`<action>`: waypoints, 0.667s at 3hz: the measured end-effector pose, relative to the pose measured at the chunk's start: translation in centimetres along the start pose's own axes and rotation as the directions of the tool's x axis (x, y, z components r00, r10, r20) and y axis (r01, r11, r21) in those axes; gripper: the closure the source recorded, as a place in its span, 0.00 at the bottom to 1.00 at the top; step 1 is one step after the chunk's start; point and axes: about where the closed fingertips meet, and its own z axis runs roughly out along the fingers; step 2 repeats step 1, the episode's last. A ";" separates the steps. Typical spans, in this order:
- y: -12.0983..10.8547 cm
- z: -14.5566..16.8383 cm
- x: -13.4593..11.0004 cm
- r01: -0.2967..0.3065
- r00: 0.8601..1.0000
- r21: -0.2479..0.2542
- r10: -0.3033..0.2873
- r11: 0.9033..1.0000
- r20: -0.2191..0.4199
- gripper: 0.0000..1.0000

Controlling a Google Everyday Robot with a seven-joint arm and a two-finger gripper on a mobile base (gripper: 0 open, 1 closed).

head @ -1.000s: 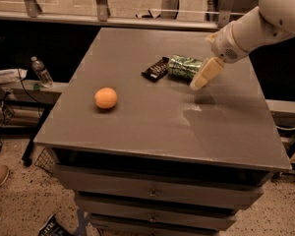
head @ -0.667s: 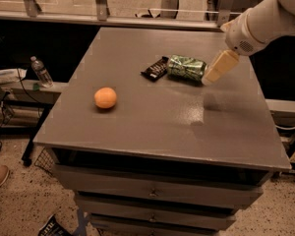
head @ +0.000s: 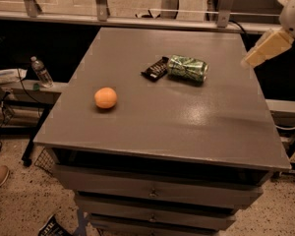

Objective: Move green can near rxbar chocolate

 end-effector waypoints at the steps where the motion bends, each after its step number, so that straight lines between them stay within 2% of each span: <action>1: -2.6 -5.0 1.1 -0.035 0.999 0.119 0.035 0.992 0.005 0.00; 2: -2.6 -5.0 1.1 -0.035 0.999 0.119 0.035 0.992 0.005 0.00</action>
Offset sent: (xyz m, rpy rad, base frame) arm 0.0000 0.0000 0.0000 0.0000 0.0000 0.0000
